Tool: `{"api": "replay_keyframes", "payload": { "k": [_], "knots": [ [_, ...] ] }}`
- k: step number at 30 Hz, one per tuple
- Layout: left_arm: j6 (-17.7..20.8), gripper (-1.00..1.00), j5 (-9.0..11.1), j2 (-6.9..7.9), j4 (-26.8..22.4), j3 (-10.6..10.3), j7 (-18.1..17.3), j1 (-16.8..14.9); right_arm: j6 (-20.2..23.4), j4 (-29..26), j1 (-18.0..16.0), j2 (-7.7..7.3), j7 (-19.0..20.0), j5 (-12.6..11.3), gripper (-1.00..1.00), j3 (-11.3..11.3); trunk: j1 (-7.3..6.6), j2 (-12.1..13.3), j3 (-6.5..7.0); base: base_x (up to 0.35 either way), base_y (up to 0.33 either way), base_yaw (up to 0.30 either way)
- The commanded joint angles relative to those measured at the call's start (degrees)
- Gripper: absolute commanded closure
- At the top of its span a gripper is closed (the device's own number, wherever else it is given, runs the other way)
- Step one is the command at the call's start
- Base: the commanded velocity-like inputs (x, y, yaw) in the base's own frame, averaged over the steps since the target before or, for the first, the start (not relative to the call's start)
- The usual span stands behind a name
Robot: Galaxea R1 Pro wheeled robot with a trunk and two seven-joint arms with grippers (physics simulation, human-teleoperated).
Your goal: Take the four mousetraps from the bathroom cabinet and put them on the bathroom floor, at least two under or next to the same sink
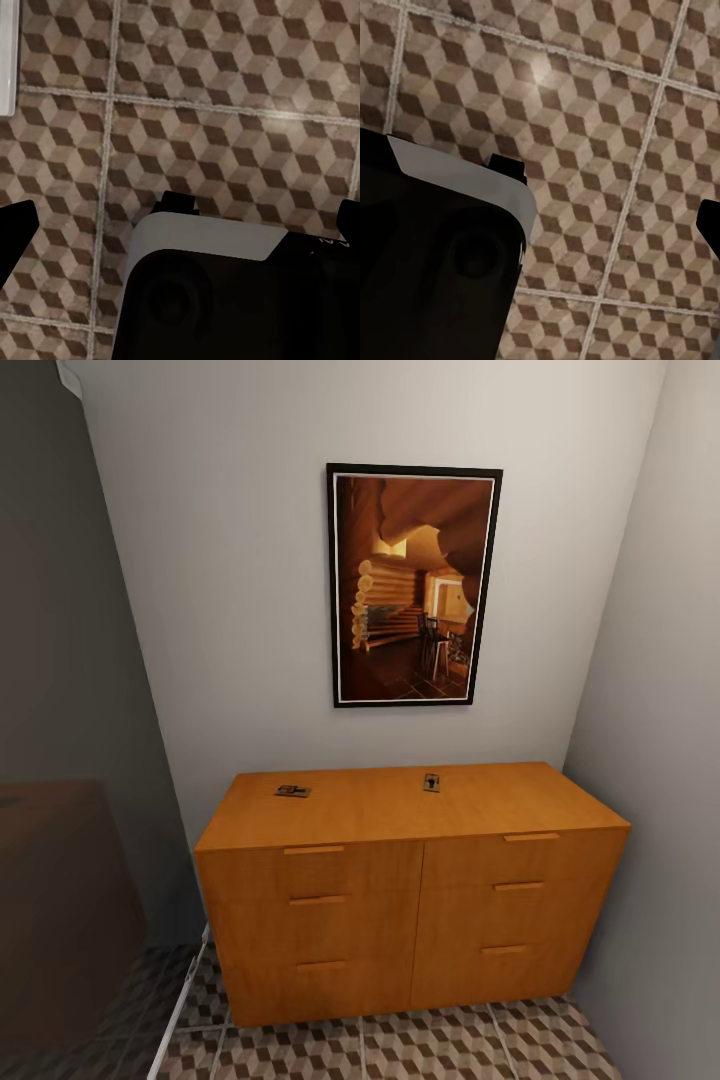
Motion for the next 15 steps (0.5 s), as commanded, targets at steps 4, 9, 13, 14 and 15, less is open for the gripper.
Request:
{"api": "replay_keyframes", "payload": {
  "k": [4,9,13,14,15],
  "knots": [
    [-0.2,-1.00,0.4,-0.06,0.0,-0.5,0.2,0.0,-0.5,-0.1,-0.1,-0.10,-0.4,0.1,-1.00,-0.2,0.00,0.0,-0.07,0.000,0.000,0.000],
    [0.0,-1.00,0.3,-0.03,-0.1,-0.5,0.5,0.0,-0.2,-0.4,-0.1,-0.33,-0.6,0.0,-1.00,-0.5,0.00,0.0,-0.07,0.000,0.000,0.000],
    [0.4,-1.00,-0.1,-0.12,-2.2,-1.0,0.3,-0.1,1.9,-3.0,0.0,-0.44,-0.5,0.1,-1.00,-0.6,0.00,0.0,-0.07,0.000,0.000,0.000],
    [0.5,-1.00,-0.2,-0.08,-3.1,-1.1,0.4,-0.1,2.8,-4.1,0.0,-0.44,-0.5,0.1,-1.00,-0.5,0.00,0.0,-0.07,0.000,0.000,0.000],
    [0.5,-1.00,-0.3,-0.02,-4.1,-1.1,0.4,-0.1,3.8,-5.5,0.0,-0.44,-0.5,0.1,-1.00,-0.5,0.00,0.0,-0.07,0.000,0.000,0.000]
  ]
}}
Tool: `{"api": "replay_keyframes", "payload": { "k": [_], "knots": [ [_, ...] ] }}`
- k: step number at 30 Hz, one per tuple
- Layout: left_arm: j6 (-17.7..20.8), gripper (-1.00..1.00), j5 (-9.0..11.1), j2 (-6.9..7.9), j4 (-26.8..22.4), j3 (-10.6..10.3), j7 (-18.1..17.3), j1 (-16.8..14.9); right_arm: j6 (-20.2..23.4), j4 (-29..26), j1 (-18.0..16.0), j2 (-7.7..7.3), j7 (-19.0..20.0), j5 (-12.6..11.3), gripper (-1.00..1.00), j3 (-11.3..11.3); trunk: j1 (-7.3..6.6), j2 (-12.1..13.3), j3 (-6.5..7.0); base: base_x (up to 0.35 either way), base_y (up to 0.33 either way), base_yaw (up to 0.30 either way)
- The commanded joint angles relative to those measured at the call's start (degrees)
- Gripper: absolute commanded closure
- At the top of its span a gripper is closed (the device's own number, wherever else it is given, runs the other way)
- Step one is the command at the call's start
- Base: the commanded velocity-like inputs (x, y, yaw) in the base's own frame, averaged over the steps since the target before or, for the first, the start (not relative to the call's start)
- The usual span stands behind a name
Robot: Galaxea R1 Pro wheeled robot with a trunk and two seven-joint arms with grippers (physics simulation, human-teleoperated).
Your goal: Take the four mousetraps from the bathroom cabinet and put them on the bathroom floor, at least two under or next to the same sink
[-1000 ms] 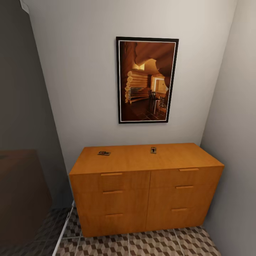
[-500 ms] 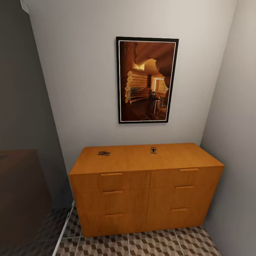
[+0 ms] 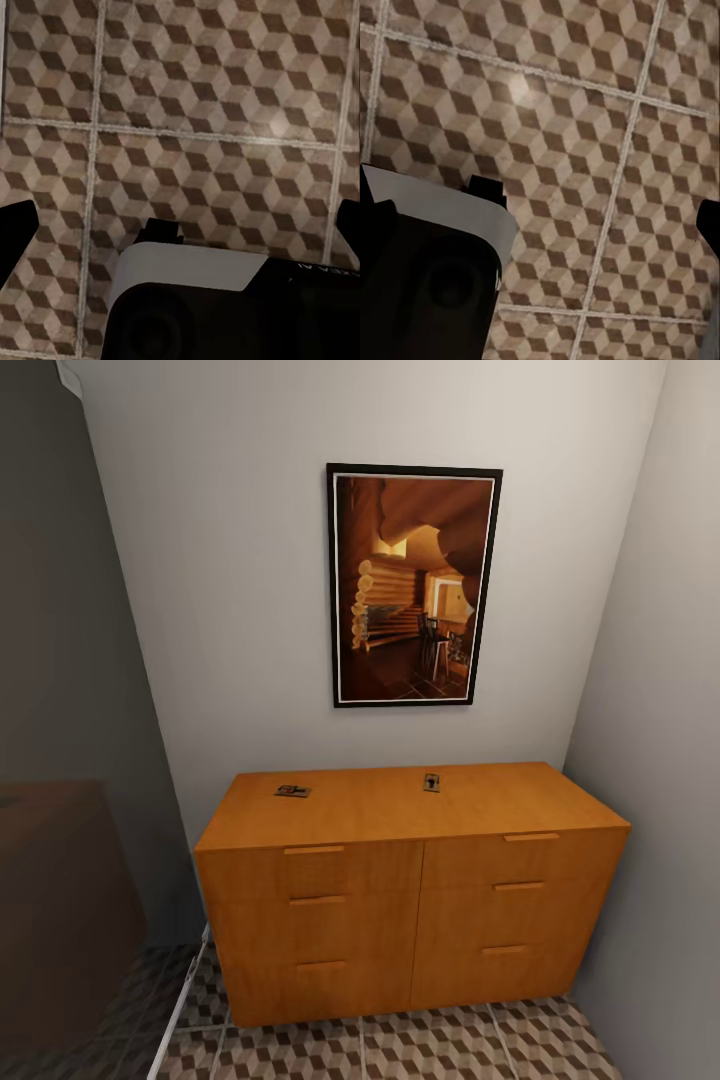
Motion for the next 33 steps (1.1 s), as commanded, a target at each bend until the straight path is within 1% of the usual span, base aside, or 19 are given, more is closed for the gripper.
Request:
{"api": "replay_keyframes", "payload": {
  "k": [1,2,5,8,11,14,15,19,20,24,30,31,33],
  "knots": [
    [-0.2,-1.00,0.4,0.00,0.0,-0.5,0.2,0.0,-0.1,0.0,0.0,0.00,-0.2,0.3,-1.00,0.0,0.00,0.0,-0.07,0.000,0.000,0.000],
    [0.0,-1.00,0.3,0.24,-2.3,-0.5,0.3,0.0,2.2,-3.5,0.0,-0.03,-0.1,0.2,-1.00,0.0,0.00,0.0,-0.07,0.000,0.000,0.000],
    [0.5,-1.00,0.2,1.01,-6.2,-0.6,0.3,-0.1,6.2,-10.0,0.0,0.01,0.1,0.1,-1.00,0.0,0.00,0.0,-0.07,0.000,0.000,0.000],
    [1.8,-1.00,0.2,2.07,-10.5,-0.6,0.3,-0.1,10.2,-16.7,0.1,0.17,0.3,0.0,-1.00,0.0,0.00,0.0,-0.07,0.000,0.000,0.000],
    [4.3,-1.00,0.2,3.18,-15.5,-0.6,0.4,-0.2,13.3,-22.6,0.1,0.25,0.5,-0.1,-1.00,0.0,0.00,0.0,-0.07,0.000,0.000,0.000],
    [7.6,-1.00,0.1,4.33,-20.9,-0.6,0.4,-0.2,15.4,-27.4,0.1,0.25,0.8,-0.1,-1.00,0.0,0.00,0.0,-0.07,0.000,0.000,0.000],
    [11.0,-1.00,0.1,5.52,-26.7,-0.5,0.7,-0.2,16.8,-31.3,0.1,0.17,1.2,-0.1,-1.00,0.0,0.00,0.0,-0.07,0.000,0.000,0.000],
    [15.0,-1.00,0.1,6.82,-34.7,-0.4,1.5,-0.2,18.1,-36.6,0.1,0.03,1.6,-0.1,-1.00,0.0,0.00,0.0,-0.07,0.000,0.000,0.000],
    [17.0,-1.00,0.1,7.32,-38.9,-0.3,2.3,-0.2,19.0,-39.7,0.1,-0.01,1.7,-0.2,-1.00,0.0,0.00,0.0,-0.07,0.000,0.000,0.000],
    [21.9,-1.00,0.1,7.93,-47.9,-0.3,4.7,-0.2,22.7,-46.9,0.1,-0.06,1.9,-0.2,-1.00,0.0,0.00,0.0,-0.07,0.000,0.000,0.000],
    [31.7,-1.00,-0.1,8.19,-61.8,-0.2,9.5,-0.2,32.2,-59.4,0.1,0.07,3.2,-0.2,-1.00,0.0,0.00,0.0,-0.07,0.000,0.000,0.000],
    [36.3,-1.00,-0.2,8.13,-67.9,-0.2,11.4,-0.2,37.4,-66.1,0.1,0.21,4.5,-0.2,-1.00,0.0,0.00,0.0,-0.07,0.000,0.000,0.000],
    [39.1,-1.00,-0.2,8.07,-71.4,-0.1,12.4,-0.2,40.8,-70.3,0.1,0.26,5.3,-0.2,-1.00,0.0,0.00,0.0,-0.07,0.000,0.000,0.000]
  ]
}}
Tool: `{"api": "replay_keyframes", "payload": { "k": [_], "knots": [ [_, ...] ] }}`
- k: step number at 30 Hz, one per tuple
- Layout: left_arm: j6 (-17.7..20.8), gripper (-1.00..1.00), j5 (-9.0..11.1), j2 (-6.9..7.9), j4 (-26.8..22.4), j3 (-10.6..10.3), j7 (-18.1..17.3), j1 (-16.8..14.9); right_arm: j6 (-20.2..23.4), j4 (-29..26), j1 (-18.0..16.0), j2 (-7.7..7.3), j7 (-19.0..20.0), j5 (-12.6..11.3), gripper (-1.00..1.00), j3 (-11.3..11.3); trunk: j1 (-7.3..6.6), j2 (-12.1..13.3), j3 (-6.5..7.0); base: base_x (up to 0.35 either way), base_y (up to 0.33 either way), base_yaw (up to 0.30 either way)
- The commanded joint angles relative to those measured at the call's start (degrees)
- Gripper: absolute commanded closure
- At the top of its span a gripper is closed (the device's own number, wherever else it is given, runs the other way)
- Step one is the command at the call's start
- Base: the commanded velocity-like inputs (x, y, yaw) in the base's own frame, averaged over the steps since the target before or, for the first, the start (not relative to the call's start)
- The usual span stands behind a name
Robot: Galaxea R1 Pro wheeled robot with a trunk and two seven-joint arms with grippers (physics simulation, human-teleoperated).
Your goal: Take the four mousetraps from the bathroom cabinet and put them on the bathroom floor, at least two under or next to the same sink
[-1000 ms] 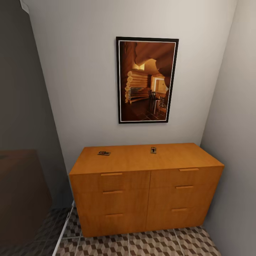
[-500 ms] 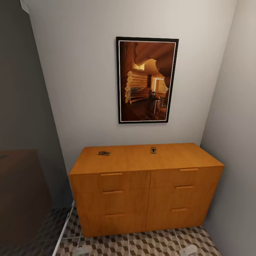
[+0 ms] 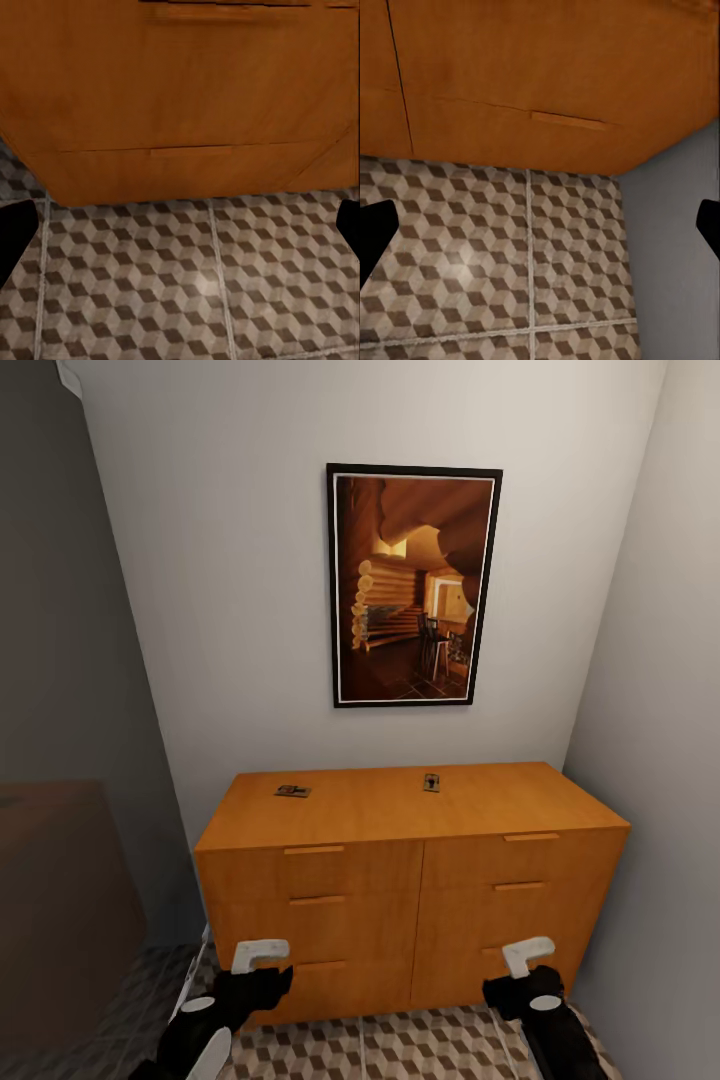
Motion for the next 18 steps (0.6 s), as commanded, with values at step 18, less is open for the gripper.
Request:
{"api": "replay_keyframes", "payload": {
  "k": [18],
  "knots": [
    [17.5,-1.00,0.6,-3.58,-12.0,0.2,3.4,-0.8,22.7,-15.2,-8.0,-0.07,2.6,0.1,-1.00,0.1,0.00,0.0,-0.08,0.000,0.000,0.000]
  ]
}}
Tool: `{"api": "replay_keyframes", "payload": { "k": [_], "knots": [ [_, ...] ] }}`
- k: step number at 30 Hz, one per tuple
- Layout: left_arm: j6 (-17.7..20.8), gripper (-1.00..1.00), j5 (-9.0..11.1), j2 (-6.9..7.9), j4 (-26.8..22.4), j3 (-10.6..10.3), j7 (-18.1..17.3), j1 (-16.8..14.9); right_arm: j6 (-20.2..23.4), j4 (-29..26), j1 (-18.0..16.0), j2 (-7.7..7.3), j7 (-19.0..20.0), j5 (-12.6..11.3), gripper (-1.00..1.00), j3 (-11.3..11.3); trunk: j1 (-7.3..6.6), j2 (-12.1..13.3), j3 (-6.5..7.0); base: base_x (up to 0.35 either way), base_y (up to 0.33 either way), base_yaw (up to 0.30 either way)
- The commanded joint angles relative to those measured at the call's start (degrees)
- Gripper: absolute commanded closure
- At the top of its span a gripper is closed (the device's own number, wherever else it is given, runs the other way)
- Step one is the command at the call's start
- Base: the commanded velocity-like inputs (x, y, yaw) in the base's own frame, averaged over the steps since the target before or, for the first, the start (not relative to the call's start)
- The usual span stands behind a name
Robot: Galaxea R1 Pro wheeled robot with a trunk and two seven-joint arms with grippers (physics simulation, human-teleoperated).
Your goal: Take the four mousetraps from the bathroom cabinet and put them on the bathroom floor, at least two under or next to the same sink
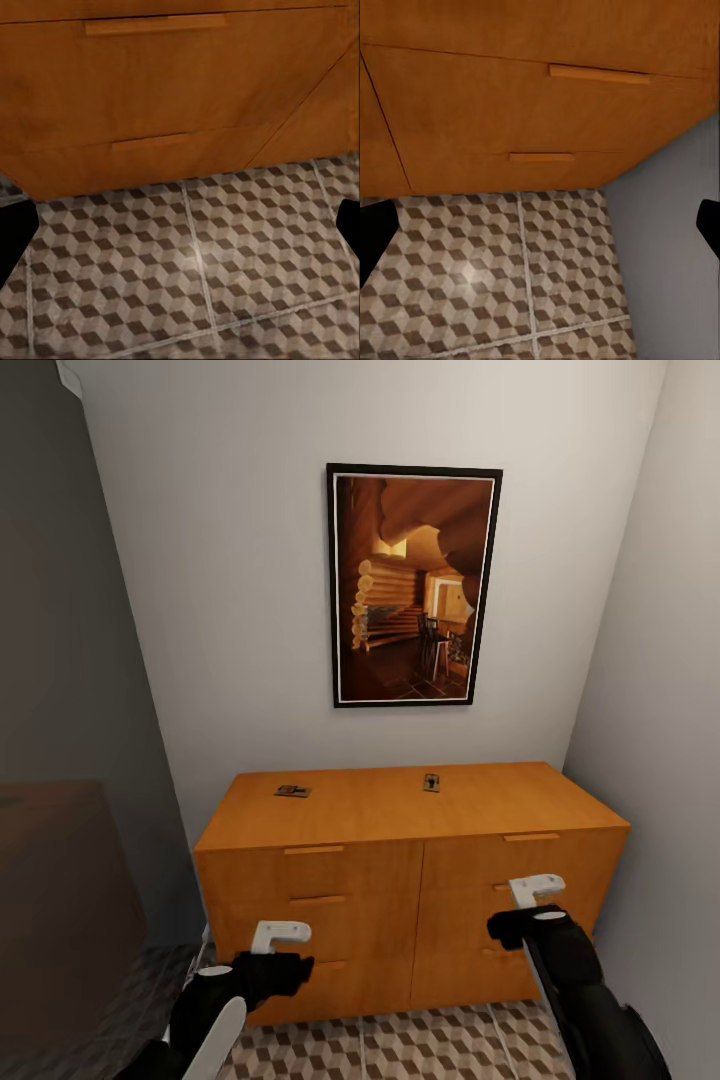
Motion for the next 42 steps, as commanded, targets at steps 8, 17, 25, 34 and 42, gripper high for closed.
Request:
{"api": "replay_keyframes", "payload": {
  "k": [8,17,25,34,42],
  "knots": [
    [6.4,-1.00,0.5,-5.34,-0.2,-0.1,0.7,-4.4,0.3,-0.2,-6.8,0.11,0.2,0.2,-1.00,0.1,0.00,0.0,-0.08,0.000,0.000,0.000],
    [10.8,-1.00,0.4,-9.84,-0.1,-0.1,0.8,-13.9,0.3,0.1,-16.8,0.21,0.2,0.2,-1.00,0.3,0.00,0.0,-0.08,0.000,0.000,0.000],
    [11.7,-1.00,1.1,-11.21,-0.1,0.0,0.7,-25.1,0.3,1.8,-25.6,1.40,0.1,0.3,-1.00,0.5,0.00,0.0,-0.08,0.000,0.000,0.000],
    [11.8,-1.00,0.5,-10.31,0.3,2.6,2.1,-33.6,0.3,10.7,-33.7,4.32,-0.4,0.5,-1.00,0.5,0.00,0.0,-0.08,0.000,0.000,0.000],
    [12.0,-1.00,0.8,-2.49,0.3,7.6,2.8,-34.7,0.3,16.5,-35.7,5.53,-0.3,0.5,-1.00,0.5,0.00,0.0,-0.08,0.000,0.000,0.000]
  ]
}}
